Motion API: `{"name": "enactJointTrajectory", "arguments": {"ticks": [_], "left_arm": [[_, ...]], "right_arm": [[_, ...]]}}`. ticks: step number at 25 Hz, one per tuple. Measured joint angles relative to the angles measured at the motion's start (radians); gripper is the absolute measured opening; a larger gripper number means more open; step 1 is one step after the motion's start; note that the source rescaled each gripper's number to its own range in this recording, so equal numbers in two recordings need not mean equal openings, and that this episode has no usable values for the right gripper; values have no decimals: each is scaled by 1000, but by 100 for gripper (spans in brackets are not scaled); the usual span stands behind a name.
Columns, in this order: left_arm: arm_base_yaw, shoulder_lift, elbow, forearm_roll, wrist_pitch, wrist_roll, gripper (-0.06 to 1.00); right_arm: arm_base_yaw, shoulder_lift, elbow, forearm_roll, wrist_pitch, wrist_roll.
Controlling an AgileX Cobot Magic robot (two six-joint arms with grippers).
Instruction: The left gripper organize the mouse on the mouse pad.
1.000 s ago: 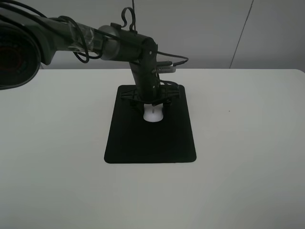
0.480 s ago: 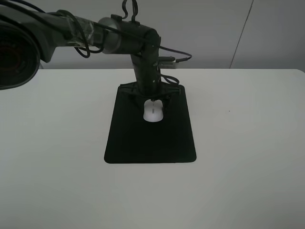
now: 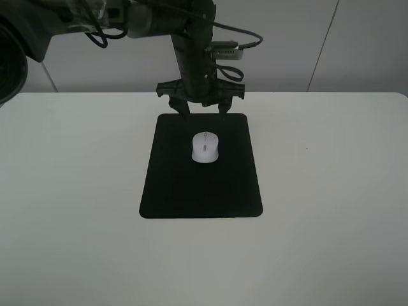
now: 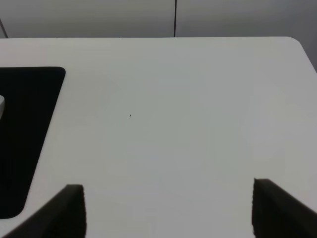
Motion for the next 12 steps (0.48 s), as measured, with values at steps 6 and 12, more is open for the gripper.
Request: {"name": "enactJointTrajectory", "arguments": {"ticks": [6,12], "left_arm": [[19,-52,0,46,115,86,49],[66,-163,117,69,129,96,49]], "right_arm": [[0,0,0,-2,0,0],[0,0,0,-2,0,0]]}}
